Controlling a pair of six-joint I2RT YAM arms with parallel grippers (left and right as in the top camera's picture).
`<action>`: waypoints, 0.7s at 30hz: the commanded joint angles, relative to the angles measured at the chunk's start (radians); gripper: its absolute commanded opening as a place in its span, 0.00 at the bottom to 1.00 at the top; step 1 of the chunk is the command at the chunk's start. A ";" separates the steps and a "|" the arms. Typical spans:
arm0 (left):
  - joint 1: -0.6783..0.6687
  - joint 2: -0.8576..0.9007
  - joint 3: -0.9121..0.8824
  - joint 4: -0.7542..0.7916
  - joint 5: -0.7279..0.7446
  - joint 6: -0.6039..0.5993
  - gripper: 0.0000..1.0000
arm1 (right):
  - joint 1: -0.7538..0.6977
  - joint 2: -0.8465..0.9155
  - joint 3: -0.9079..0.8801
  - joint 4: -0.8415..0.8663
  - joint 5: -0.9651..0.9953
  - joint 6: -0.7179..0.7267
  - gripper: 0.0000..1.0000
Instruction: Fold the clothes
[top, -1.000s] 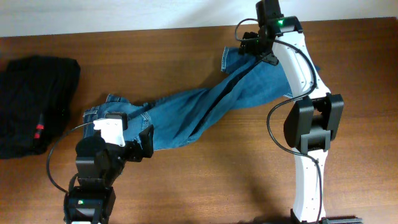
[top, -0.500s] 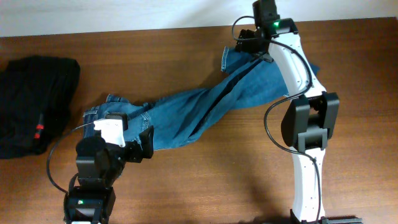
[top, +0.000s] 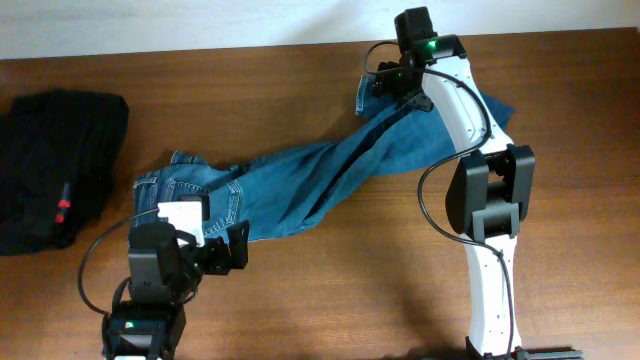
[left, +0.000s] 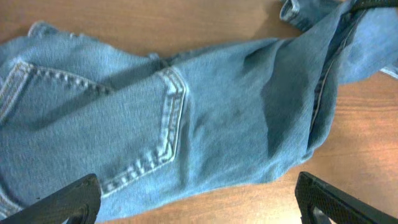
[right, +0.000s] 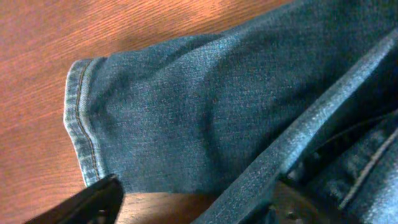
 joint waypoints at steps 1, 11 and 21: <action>0.004 0.002 0.022 -0.008 0.011 -0.006 0.99 | 0.001 0.008 -0.005 0.008 0.010 0.014 0.70; 0.004 0.002 0.022 -0.008 0.011 -0.006 0.99 | 0.000 0.008 -0.005 0.002 0.010 0.014 0.36; 0.004 0.002 0.022 -0.008 0.011 -0.006 0.99 | -0.009 0.039 -0.006 -0.008 0.009 0.037 0.49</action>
